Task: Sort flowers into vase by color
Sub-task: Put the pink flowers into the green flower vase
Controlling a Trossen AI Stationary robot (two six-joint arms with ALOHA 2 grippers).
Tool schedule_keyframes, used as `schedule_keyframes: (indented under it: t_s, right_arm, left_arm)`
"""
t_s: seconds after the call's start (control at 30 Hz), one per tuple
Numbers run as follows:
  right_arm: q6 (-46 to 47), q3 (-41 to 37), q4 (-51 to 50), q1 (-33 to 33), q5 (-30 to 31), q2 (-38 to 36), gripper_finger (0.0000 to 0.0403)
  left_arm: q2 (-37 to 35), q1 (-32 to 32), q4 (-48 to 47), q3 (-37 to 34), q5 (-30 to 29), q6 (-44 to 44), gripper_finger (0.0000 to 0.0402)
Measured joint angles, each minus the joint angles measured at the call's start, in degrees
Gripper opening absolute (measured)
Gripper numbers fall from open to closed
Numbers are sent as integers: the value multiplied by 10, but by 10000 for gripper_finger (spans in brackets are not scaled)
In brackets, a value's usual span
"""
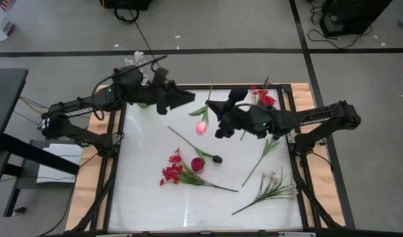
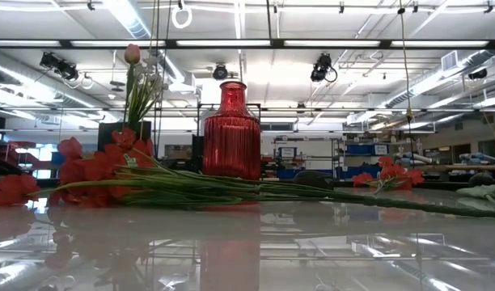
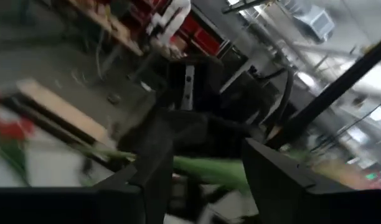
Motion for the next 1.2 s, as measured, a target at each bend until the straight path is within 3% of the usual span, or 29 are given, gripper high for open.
schedule_keyframes:
  t_s: [0.27,0.4,0.53,0.73,0.97,1.2]
  right_arm:
    - [296,0,-69,-41,-159,-48,5]
    - [440,0,-95,-71,-235,-54,5]
    - [527,0,-88,-97,-317,-53,5]
    - [578,0,-88,-109,-393,-40,5]
    - [578,0,-86,-103,-394,-37,4]
    - [582,0,-76,-106,-390,-37,4]
  left_arm:
    - [-16,-13,-15,0,-6,256,188]
    - [-12,-30,-89,0,-16,313,188]
    - [11,-54,-171,-1,-50,347,188]
    - [42,-71,-139,0,-76,347,188]
    - [54,-73,-117,0,-73,331,180]
    - [63,-73,-93,0,-73,313,137]
